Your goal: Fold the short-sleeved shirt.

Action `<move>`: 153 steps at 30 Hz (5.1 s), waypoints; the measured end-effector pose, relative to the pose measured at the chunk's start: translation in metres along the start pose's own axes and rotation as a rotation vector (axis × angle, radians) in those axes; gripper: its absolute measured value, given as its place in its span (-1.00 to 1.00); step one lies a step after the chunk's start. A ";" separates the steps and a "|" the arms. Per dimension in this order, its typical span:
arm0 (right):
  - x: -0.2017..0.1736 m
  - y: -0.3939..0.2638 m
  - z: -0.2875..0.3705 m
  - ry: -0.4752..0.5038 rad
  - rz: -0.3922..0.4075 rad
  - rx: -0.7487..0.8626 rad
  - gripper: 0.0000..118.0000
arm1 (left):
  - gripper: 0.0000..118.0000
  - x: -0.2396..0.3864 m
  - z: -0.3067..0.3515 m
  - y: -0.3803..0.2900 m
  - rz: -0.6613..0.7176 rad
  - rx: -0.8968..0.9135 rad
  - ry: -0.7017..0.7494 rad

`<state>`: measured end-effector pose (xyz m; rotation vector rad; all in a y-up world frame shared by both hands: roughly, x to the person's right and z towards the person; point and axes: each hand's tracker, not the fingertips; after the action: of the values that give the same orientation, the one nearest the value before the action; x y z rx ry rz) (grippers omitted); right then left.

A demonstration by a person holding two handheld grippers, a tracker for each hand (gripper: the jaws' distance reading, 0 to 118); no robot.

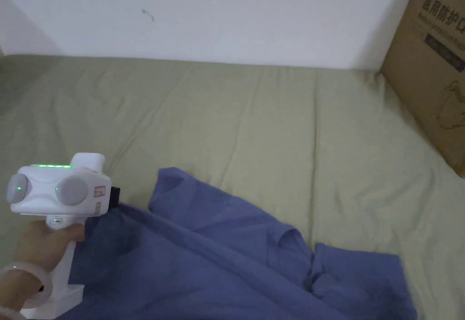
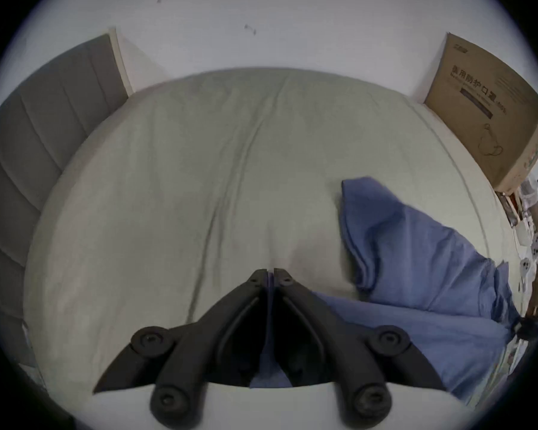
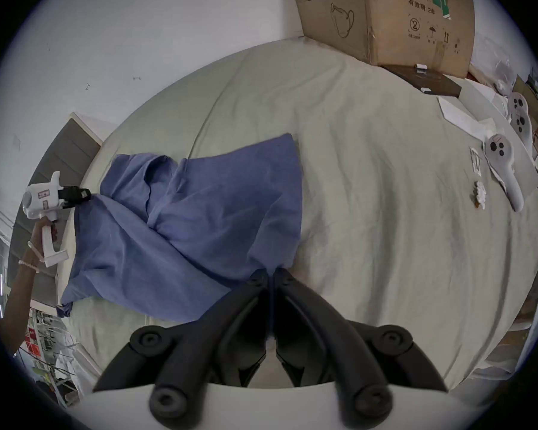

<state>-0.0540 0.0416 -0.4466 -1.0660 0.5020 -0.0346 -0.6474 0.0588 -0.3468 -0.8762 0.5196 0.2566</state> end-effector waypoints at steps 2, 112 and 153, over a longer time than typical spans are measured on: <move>-0.002 0.008 0.008 0.007 -0.014 0.027 -0.96 | -0.99 -0.003 0.031 0.008 -0.022 0.056 -0.006; 0.009 -0.114 0.089 -0.026 0.035 0.006 -0.96 | -0.92 -0.032 0.225 -0.291 -0.114 0.034 0.222; -0.014 -0.141 0.086 0.016 0.079 -0.038 -0.95 | -1.00 -0.040 0.213 -0.306 0.097 -0.117 0.030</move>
<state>-0.0018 0.0471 -0.2898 -1.0827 0.5610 0.0364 -0.4834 0.0361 -0.0098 -0.9712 0.5800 0.3659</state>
